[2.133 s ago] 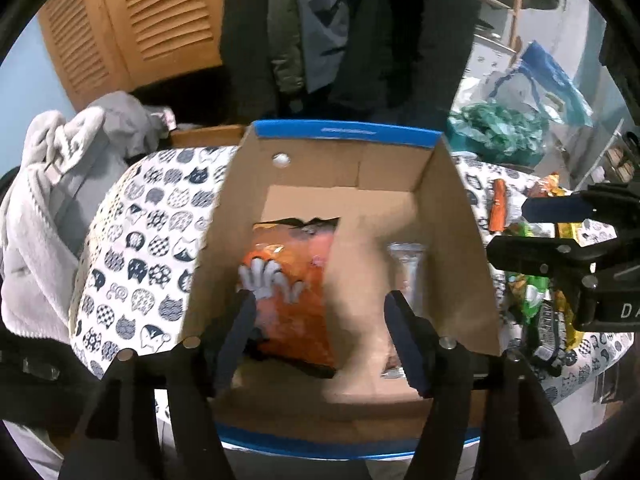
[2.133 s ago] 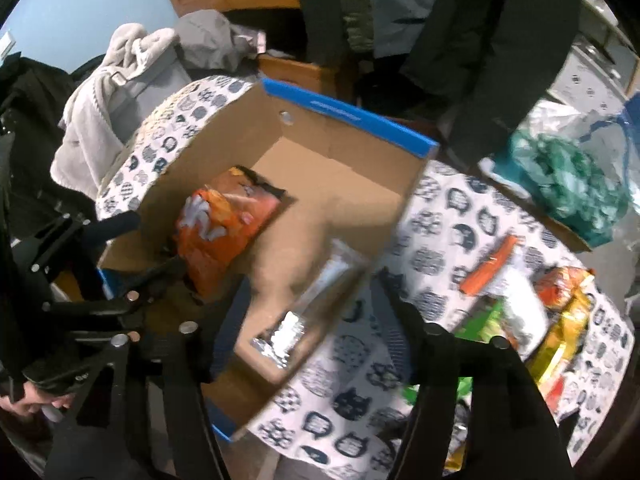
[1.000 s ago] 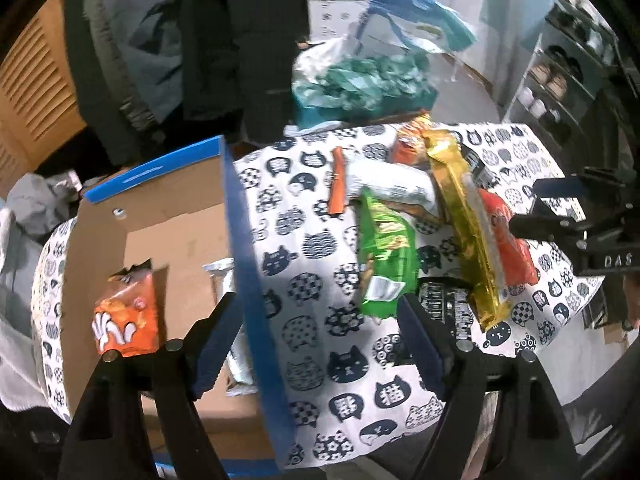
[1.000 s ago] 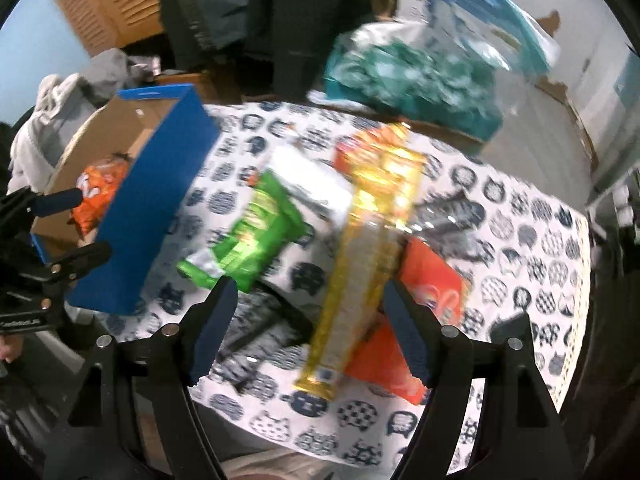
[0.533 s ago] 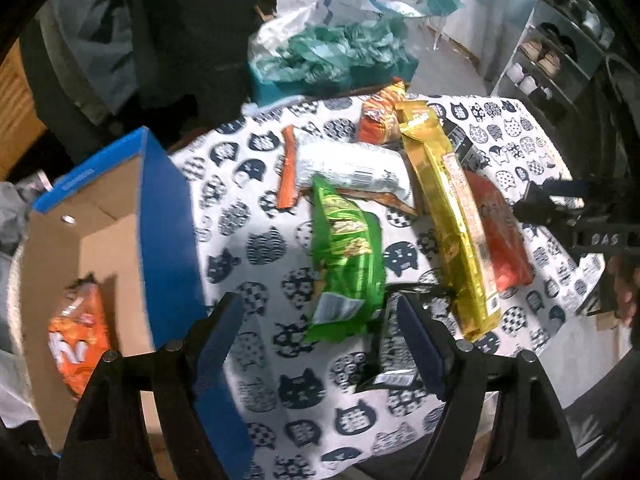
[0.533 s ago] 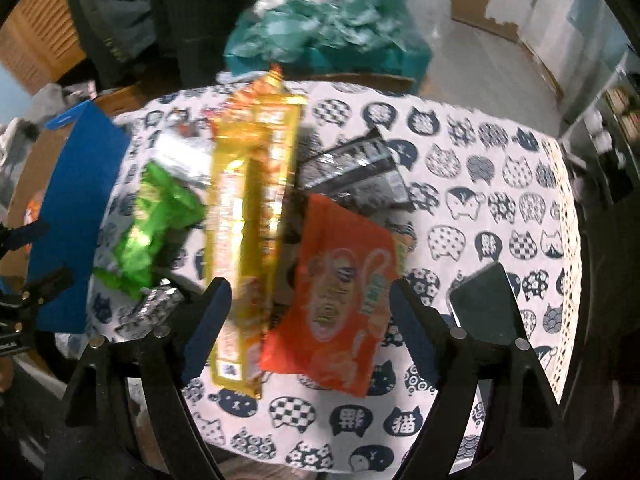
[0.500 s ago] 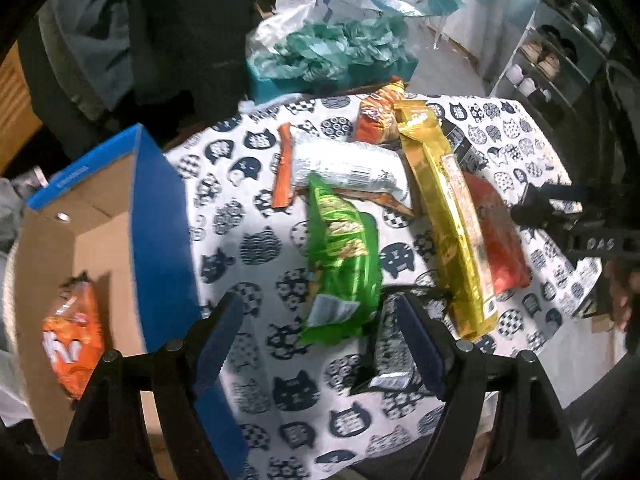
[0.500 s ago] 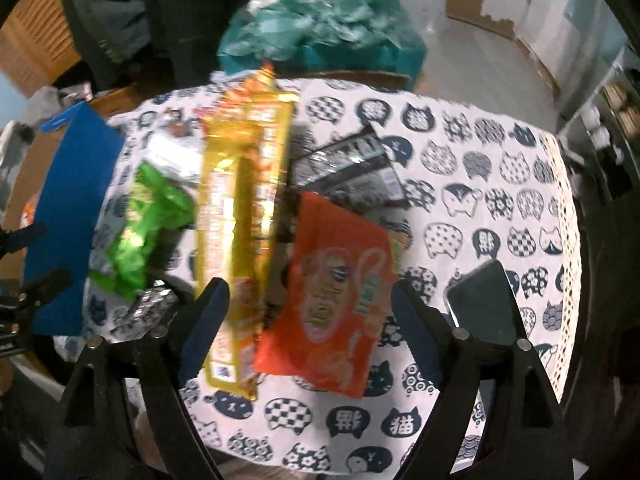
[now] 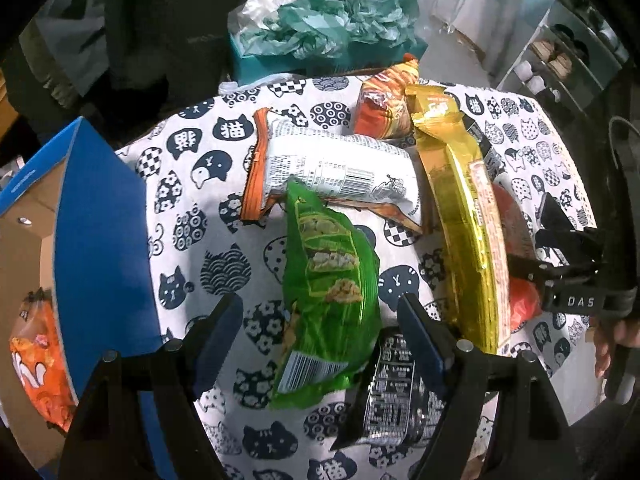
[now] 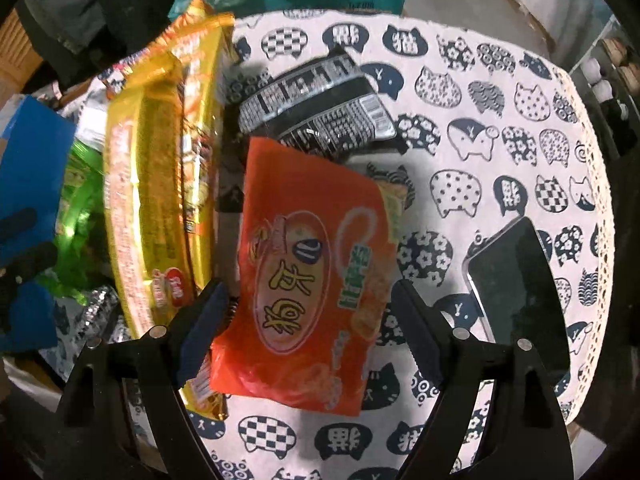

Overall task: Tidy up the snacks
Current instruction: 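Move both tools back over the remaining snack pile, then grasp the green pea bag with left tool while right tool grasps red biscuit pack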

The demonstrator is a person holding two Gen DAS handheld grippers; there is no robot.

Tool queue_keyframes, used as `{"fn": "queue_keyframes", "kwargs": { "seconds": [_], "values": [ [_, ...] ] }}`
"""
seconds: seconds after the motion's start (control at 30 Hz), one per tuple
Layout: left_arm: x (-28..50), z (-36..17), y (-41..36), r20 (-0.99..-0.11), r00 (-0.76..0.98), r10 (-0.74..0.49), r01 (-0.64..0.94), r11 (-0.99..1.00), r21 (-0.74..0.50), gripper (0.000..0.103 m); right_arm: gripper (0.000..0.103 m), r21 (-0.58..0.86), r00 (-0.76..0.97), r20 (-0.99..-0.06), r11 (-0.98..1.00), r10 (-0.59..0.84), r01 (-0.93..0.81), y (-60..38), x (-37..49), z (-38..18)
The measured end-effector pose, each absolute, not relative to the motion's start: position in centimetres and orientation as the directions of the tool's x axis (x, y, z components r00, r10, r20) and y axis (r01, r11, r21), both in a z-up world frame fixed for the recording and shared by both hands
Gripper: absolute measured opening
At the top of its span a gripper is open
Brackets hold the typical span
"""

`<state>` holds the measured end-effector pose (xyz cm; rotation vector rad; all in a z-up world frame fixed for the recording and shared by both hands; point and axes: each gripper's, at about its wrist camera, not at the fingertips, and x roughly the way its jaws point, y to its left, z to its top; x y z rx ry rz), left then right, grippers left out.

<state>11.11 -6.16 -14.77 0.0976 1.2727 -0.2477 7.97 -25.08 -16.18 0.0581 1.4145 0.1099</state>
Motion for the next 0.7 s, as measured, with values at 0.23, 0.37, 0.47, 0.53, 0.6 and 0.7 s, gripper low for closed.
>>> {"fn": "queue_keyframes", "kwargs": {
  "seconds": [0.23, 0.37, 0.47, 0.53, 0.6, 0.7],
  "values": [
    [12.2, -17.0, -6.6, -0.97, 0.216, -0.11, 0.227, 0.972, -0.059, 0.081, 0.083, 0.079, 0.112, -0.99, 0.996, 0.083, -0.04, -24.7, 8.9, -18.1],
    [12.4, -17.6, -6.6, -0.971, 0.21, -0.116, 0.221, 0.973, -0.069, 0.081, 0.083, 0.074, 0.09, -0.993, 0.997, 0.076, -0.033, -24.7, 9.1, -19.3],
    [12.4, -18.0, -6.7, -0.97, 0.212, -0.117, 0.233, 0.97, -0.066, 0.081, 0.083, 0.066, 0.09, -0.993, 0.997, 0.07, -0.045, -24.7, 9.2, -20.0],
    [12.3, -18.2, -6.6, -0.97, 0.216, -0.108, 0.241, 0.969, -0.054, 0.08, 0.083, 0.063, 0.096, -0.993, 0.996, 0.069, -0.059, -24.5, 9.2, -20.2],
    [12.1, -18.4, -6.4, -0.967, 0.22, -0.131, 0.25, 0.966, -0.074, 0.074, 0.08, 0.044, 0.099, -0.994, 0.996, 0.052, -0.083, -24.3, 9.0, -20.3],
    [11.8, -18.3, -6.6, -0.962, 0.219, -0.162, 0.262, 0.96, -0.102, 0.062, 0.065, 0.004, 0.117, -0.993, 0.994, 0.017, -0.113, -24.0, 8.2, -20.4]
  ]
}}
